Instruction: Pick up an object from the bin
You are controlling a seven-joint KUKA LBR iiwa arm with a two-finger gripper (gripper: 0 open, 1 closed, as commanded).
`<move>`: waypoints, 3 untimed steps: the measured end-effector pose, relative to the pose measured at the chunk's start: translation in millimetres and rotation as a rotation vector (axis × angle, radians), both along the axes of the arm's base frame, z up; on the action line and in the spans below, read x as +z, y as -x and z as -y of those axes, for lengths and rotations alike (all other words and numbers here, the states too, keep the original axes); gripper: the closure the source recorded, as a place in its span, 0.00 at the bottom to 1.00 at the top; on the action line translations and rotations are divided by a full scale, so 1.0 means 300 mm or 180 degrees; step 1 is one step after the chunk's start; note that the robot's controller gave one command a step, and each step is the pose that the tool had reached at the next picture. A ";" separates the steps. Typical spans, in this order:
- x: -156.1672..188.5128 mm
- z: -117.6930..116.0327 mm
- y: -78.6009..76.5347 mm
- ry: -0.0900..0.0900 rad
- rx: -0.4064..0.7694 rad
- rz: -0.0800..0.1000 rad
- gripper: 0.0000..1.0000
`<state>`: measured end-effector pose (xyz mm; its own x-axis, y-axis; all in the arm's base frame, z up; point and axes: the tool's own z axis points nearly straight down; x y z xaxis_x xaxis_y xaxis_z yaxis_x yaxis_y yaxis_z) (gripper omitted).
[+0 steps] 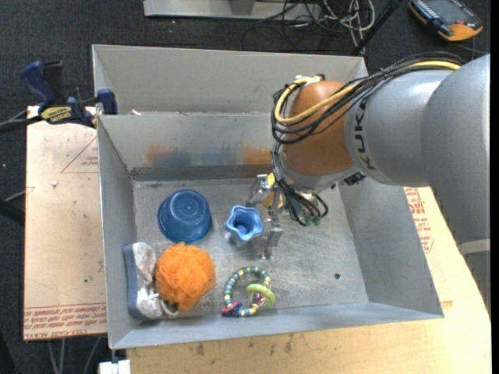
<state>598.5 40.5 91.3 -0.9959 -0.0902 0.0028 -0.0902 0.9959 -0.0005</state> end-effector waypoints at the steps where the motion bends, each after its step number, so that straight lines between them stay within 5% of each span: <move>1: 0.038 -0.040 -0.072 -0.0006 -0.0161 0.0016 1.00; 3: 0.130 -0.050 -0.050 -0.0005 -0.0109 0.0008 1.00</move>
Offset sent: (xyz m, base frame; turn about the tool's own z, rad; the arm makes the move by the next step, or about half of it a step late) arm 0.0000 0.0000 0.0000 0.0000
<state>613.5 55.5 130.4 -0.9984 -0.0560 0.0003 -0.0560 0.9984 0.0008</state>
